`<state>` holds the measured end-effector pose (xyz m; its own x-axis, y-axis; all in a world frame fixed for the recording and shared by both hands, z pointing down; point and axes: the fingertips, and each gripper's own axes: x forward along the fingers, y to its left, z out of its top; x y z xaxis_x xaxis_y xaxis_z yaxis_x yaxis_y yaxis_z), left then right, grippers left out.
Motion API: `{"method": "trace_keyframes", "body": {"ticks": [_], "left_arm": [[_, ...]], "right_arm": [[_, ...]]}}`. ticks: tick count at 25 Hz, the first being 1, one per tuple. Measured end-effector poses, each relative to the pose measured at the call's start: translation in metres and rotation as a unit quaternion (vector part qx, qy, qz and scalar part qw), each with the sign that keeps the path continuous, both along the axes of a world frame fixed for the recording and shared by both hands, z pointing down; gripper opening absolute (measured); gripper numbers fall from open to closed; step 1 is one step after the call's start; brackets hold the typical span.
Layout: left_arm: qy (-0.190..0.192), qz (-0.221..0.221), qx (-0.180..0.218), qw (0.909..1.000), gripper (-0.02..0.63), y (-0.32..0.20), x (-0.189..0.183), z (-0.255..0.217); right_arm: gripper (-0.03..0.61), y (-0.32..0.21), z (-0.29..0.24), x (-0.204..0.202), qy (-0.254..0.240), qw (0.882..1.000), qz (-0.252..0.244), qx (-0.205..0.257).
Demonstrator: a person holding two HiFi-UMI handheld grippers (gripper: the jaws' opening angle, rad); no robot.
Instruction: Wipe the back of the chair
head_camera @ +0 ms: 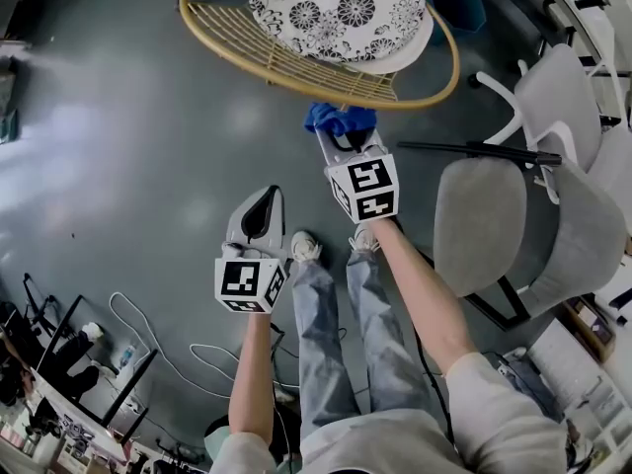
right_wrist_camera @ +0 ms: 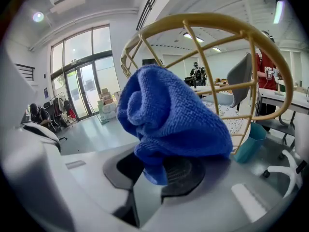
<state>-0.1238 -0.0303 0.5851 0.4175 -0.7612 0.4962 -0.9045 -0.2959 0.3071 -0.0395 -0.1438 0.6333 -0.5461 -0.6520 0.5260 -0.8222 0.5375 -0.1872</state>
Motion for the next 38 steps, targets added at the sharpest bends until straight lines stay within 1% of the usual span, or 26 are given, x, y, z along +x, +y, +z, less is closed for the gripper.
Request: {"method": "trace_keyframes", "body": {"ticks": [8, 13, 17, 25, 33, 38], "left_arm": [[0.0, -0.007, 0.002, 1.0, 0.002, -0.001, -0.011, -0.003], [0.001, -0.002, 0.002, 1.0, 0.002, -0.006, -0.008, -0.003], [-0.001, -0.001, -0.002, 1.0, 0.002, -0.005, -0.011, -0.002], [-0.006, 0.005, -0.005, 1.0, 0.002, -0.01, -0.008, 0.003], [-0.005, 0.008, -0.014, 0.9999, 0.002, -0.012, -0.007, 0.015], [-0.005, 0.007, -0.015, 0.9999, 0.002, -0.016, -0.01, 0.015]], "right_arm": [[0.094, -0.02, -0.038, -0.004, -0.049, 0.997, 0.05, 0.02], [0.092, -0.033, -0.041, -0.002, -0.061, 0.995, 0.073, 0.018], [0.094, -0.038, -0.042, -0.002, -0.067, 0.994, 0.08, 0.013], [0.092, -0.043, -0.023, 0.007, -0.049, 0.995, 0.085, 0.004], [0.092, -0.053, 0.013, 0.018, -0.031, 0.995, 0.096, -0.023], [0.092, -0.058, 0.031, 0.024, -0.037, 0.991, 0.116, -0.047]]}}
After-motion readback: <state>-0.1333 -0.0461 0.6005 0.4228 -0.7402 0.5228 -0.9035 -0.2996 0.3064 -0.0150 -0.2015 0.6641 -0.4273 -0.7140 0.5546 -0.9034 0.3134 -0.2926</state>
